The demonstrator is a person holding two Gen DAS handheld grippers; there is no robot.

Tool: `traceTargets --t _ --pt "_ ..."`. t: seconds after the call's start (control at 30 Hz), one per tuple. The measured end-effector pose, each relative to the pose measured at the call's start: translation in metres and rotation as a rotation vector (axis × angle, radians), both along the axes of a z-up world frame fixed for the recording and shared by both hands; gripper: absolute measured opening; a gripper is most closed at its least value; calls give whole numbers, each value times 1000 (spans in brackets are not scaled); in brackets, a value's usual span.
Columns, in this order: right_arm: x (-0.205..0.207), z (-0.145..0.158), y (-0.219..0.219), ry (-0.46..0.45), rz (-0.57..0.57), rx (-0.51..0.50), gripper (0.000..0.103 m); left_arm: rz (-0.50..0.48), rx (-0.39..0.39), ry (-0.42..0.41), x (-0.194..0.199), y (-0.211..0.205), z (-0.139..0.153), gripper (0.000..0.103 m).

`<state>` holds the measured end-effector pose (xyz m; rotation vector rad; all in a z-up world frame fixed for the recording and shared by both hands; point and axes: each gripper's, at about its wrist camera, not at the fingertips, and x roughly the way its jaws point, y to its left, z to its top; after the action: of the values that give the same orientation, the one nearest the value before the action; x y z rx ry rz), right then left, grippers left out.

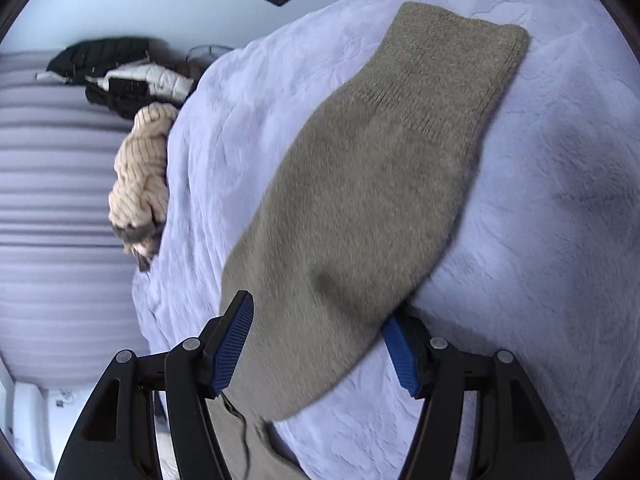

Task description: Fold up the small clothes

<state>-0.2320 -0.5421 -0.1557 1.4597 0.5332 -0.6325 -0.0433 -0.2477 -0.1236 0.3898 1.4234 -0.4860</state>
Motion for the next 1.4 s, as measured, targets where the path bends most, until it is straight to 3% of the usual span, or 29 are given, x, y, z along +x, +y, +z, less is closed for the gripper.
traceTargets --t 0.17,0.23,0.27,0.3,0.33,0.37,0.5,0.6,0.83,0.97,1.07,1.17,1.2,1.27,1.4 --pt "-1 -3 -2 -68 -69 25 69 9 -30 4 17 -9 -2 101" --pt "-1 -6 -3 -96 -95 47 64 14 -30 0 20 -8 0 101" --pt "-2 -7 0 -118 -109 59 47 20 -26 -4 22 -6 1 101" --pt "-2 -10 -1 -152 -119 77 21 23 -25 -1 24 4 3 101" --pt "-1 -12 -1 -182 -127 96 10 26 -25 10 26 5 1 101" --pt "1 -12 0 -205 -131 105 9 33 -24 22 28 7 0 100" --pt "23 7 5 -277 -55 58 9 83 -57 15 36 20 5 95" --pt "60 36 14 -296 88 -25 9 119 -79 -28 44 28 15 95" --pt "189 105 96 -250 594 -291 9 195 -110 -116 60 60 35 95" --pt "261 106 181 -181 899 -389 10 255 -114 -120 74 99 21 95" --pt "303 78 248 -106 1089 -392 12 306 -113 -115 83 128 12 95" --pt "328 31 290 28 1183 -340 18 348 -122 -111 81 146 5 95" --pt "331 16 296 70 1191 -313 32 360 -125 -111 83 152 3 95" --pt "331 -8 298 128 1158 -242 47 375 -129 -110 85 161 -1 95" --pt "311 -12 277 79 988 -138 50 403 -164 -92 84 186 -3 95"
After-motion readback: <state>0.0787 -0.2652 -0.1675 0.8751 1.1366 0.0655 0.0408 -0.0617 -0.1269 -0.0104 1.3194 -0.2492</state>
